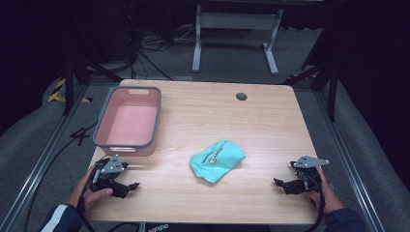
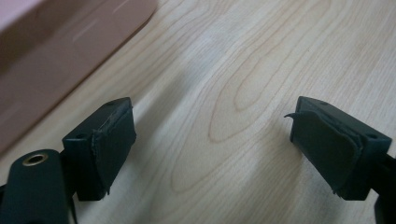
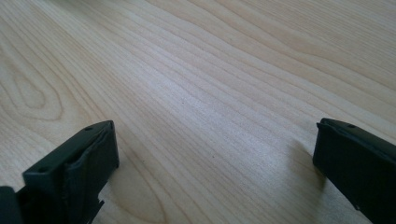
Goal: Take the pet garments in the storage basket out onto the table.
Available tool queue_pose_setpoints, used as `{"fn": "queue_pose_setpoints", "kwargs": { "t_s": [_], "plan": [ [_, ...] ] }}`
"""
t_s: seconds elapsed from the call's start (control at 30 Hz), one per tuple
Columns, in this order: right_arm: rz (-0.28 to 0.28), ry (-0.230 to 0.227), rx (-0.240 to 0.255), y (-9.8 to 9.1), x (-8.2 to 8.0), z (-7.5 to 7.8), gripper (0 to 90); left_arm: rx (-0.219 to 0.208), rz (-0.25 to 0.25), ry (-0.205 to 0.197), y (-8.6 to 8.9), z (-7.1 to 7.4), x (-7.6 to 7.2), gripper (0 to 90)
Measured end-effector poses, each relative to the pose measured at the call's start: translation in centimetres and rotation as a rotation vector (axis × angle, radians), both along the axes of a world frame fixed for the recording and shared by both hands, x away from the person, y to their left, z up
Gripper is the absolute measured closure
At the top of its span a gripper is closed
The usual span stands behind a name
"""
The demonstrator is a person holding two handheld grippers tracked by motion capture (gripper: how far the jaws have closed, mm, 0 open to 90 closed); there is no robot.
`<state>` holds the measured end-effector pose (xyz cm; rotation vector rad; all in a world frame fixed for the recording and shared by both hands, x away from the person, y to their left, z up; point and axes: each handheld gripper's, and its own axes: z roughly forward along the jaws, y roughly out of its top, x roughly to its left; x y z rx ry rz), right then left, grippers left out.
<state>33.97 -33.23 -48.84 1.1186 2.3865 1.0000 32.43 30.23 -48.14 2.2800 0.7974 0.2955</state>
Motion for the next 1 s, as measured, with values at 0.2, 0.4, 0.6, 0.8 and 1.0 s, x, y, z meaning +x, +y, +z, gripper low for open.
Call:
{"fn": "queue_pose_setpoints", "kwargs": {
  "t_s": [0.2,0.4,0.6,0.8,1.0],
  "plan": [
    [0.004,0.001,0.000,-0.02,0.01,0.00,0.5,-0.013,0.023,-0.009,0.32,-0.12,-0.37,14.1],
    [0.004,0.000,-0.001,-0.03,0.01,0.00,0.6,-0.016,0.025,-0.003,0.26,-0.15,-0.35,13.5],
    [0.000,-0.001,0.000,-0.01,-0.01,-0.01,0.5,-0.015,0.024,-0.003,0.27,-0.14,-0.34,13.4],
    [0.000,0.001,0.000,0.01,-0.01,0.00,0.5,-0.014,0.023,-0.003,0.28,-0.14,-0.33,13.4],
    [0.000,0.001,0.000,0.01,-0.01,0.00,0.5,-0.011,0.027,-0.001,0.23,-0.13,-0.26,12.0]
  ]
}}
